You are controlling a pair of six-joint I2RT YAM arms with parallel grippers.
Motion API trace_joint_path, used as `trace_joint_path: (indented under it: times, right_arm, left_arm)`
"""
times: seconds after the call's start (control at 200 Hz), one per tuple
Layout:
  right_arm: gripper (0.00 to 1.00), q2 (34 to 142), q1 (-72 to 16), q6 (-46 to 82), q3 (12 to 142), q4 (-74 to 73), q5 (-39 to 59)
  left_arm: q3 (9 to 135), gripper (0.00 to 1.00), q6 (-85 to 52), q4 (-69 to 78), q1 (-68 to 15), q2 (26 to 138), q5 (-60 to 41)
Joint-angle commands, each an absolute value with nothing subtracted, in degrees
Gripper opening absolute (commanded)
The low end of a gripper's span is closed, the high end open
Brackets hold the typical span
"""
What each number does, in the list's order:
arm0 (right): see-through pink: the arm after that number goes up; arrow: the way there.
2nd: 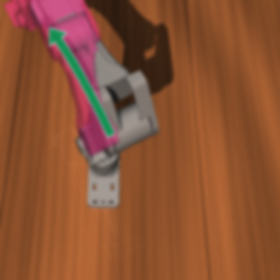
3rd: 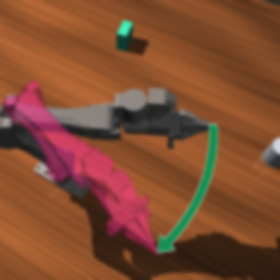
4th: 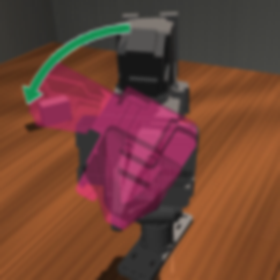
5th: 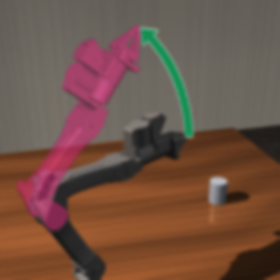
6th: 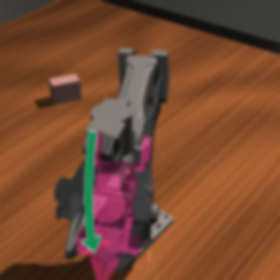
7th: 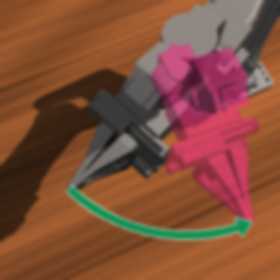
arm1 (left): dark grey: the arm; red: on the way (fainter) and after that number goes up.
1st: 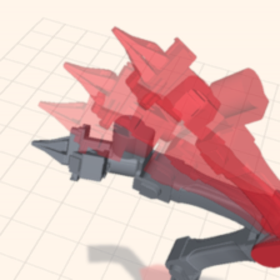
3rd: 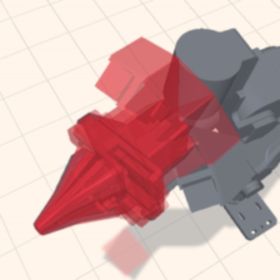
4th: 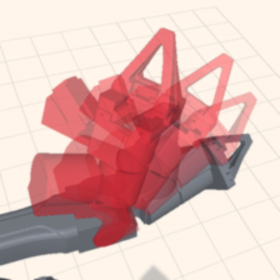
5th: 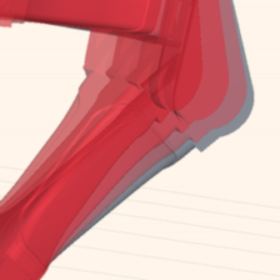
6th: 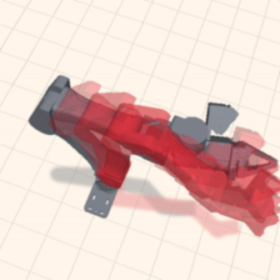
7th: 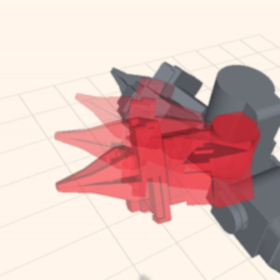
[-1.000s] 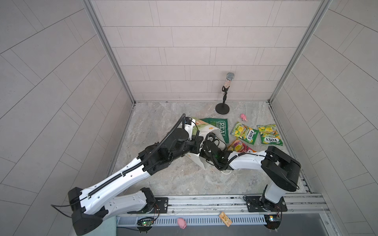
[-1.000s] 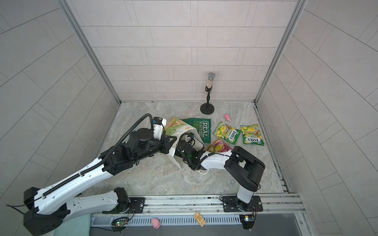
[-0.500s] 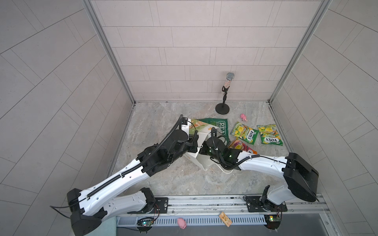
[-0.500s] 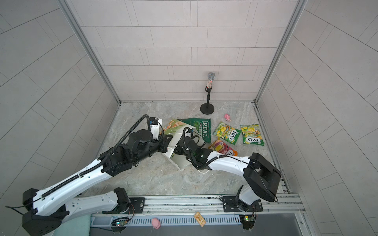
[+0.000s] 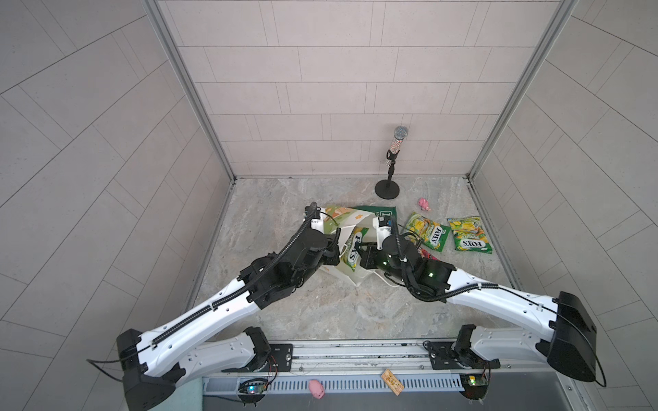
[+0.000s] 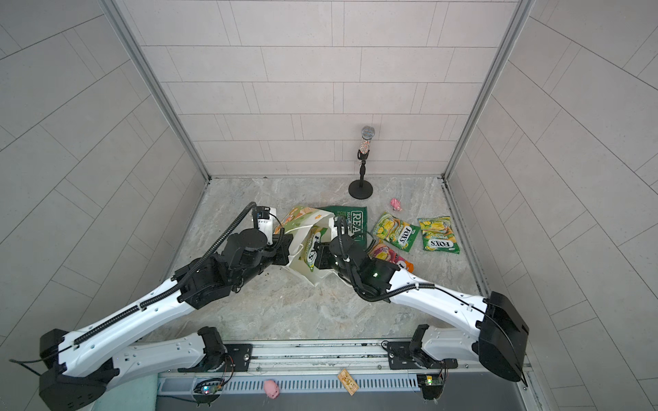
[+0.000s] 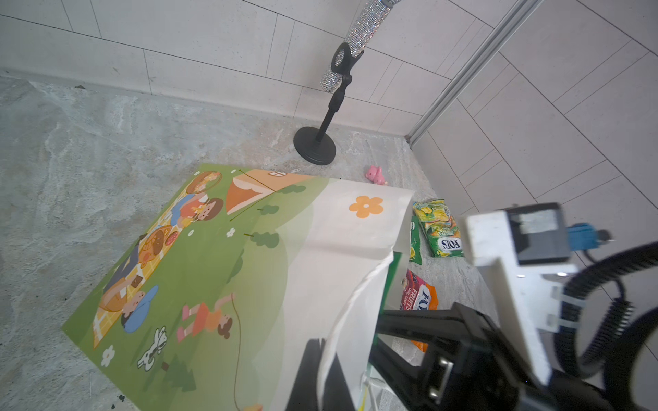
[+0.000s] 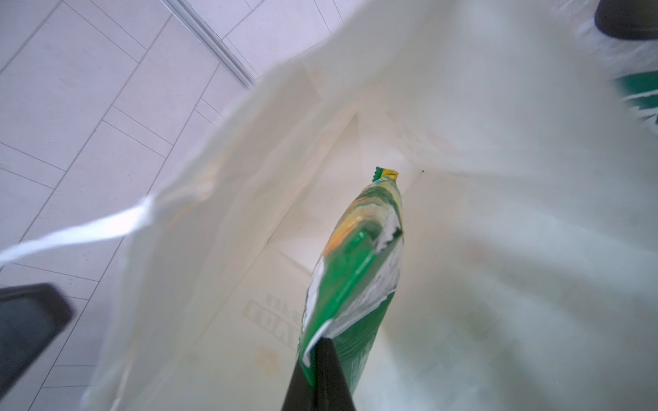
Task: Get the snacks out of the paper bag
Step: 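Pull the Spring Tea packet out of the bag with the right gripper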
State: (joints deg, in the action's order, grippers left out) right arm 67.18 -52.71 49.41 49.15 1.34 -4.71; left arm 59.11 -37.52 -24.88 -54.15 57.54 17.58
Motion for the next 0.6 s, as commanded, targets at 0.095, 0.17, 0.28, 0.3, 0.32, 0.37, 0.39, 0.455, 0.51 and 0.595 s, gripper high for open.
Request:
trace_joint_path:
  times: [0.095, 0.17, 0.28, 0.3, 0.32, 0.37, 0.39, 0.455, 0.51, 0.595]
  right_arm:
    - [0.0, 59.9, -52.5, 44.4, 54.7, 6.3, -3.3]
    - [0.0, 57.7, -52.5, 42.5, 56.5, 8.1, -2.8]
    - [0.0, 54.2, -52.2, 38.9, 58.9, 11.0, -3.7]
    - [0.0, 53.4, -52.1, 38.3, 59.3, 11.7, -4.3]
    - [0.0, 52.6, -52.0, 37.8, 59.6, 12.2, -4.9]
    - [0.0, 50.7, -51.7, 36.3, 60.2, 13.9, -6.9]
    - [0.0, 50.0, -51.6, 35.8, 60.5, 14.4, -7.8]
    - [0.0, 47.6, -51.4, 33.9, 61.2, 16.8, -11.8]
    - [0.0, 45.8, -51.3, 32.5, 61.6, 18.7, -15.1]
    - [0.0, 43.3, -51.1, 30.6, 62.0, 21.2, -20.3]
  left_arm:
    - [58.3, 0.0, -37.7, -25.8, -54.3, 56.5, 20.6]
    - [58.0, 0.0, -37.9, -26.1, -54.3, 56.3, 21.3]
    - [58.1, 0.0, -37.8, -26.8, -54.3, 55.7, 22.7]
    - [58.0, 0.0, -37.8, -27.0, -54.3, 55.5, 23.1]
    - [58.0, 0.0, -37.7, -27.2, -54.3, 55.3, 23.3]
    - [58.1, 0.0, -37.5, -27.7, -54.3, 54.8, 24.3]
    - [58.0, 0.0, -37.5, -27.9, -54.3, 54.6, 24.8]
    - [58.0, 0.0, -37.2, -28.5, -54.3, 53.8, 25.9]
    - [57.9, 0.0, -36.9, -28.9, -54.3, 53.2, 26.8]
    - [57.9, 0.0, -36.5, -29.6, -54.3, 52.5, 27.8]
